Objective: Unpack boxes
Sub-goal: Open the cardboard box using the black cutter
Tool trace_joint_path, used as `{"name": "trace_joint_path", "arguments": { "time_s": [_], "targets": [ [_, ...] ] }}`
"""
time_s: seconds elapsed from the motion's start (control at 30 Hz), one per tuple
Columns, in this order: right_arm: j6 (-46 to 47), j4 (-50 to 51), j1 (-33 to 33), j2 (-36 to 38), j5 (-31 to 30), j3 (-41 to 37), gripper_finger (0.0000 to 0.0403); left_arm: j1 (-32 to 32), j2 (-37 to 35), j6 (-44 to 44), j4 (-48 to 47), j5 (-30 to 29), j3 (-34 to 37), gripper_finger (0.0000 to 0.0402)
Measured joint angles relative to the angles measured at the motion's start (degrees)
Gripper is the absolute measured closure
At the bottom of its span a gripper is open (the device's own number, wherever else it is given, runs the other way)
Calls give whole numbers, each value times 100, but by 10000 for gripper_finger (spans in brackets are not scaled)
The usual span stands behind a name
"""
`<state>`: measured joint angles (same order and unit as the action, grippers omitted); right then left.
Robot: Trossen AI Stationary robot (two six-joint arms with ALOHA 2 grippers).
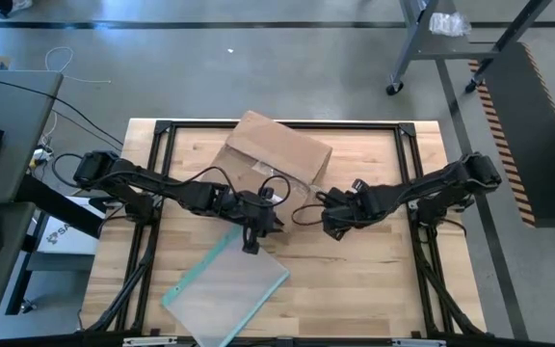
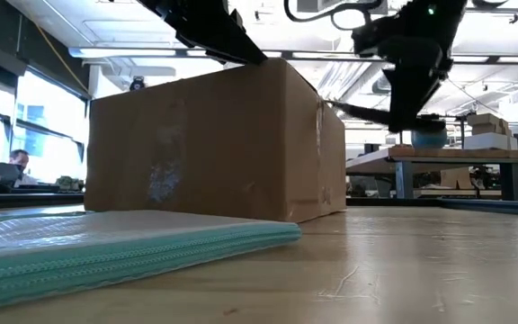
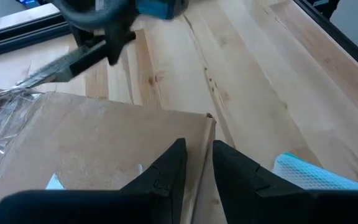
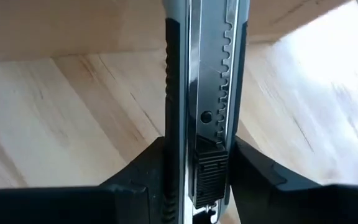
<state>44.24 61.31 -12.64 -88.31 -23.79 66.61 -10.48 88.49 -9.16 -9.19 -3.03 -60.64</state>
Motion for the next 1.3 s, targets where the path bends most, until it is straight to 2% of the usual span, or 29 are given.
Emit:
{"name": "trace_joint_path", "arguments": {
  "time_s": [0.1, 0.23, 0.37, 0.5, 0.7, 0.87, 1.1, 1.3],
  "targets": [
    [49, 894, 202, 22, 106, 495, 284, -9, 0, 0, -1, -2, 0, 339],
    [-214, 1768, 511, 33, 724, 1078, 284, -4, 0, 2, 0, 29, 0, 339],
    [-790, 1928, 747, 15, 1305, 1305, 284, -14, 0, 10, -1, 40, 0, 339],
    [-1146, 1909, 823, -76, 1487, 1410, 284, -24, 0, 10, 2, 42, 0, 339],
    [-1452, 2155, 811, -651, 1478, 1739, 284, -40, 0, 59, 24, 38, 0, 339],
    [-1598, 2890, 811, -1136, 1011, 2311, 284, -55, -17, 79, 65, 50, 0, 339],
    [-2189, 2866, 728, -1263, 846, 2710, 284, -139, -330, 700, -70, -37, 2, 339],
    [-2373, 2866, 647, -1263, 693, 2723, 284, -234, -593, 1204, -737, -183, -4, 339]
  ]
}}
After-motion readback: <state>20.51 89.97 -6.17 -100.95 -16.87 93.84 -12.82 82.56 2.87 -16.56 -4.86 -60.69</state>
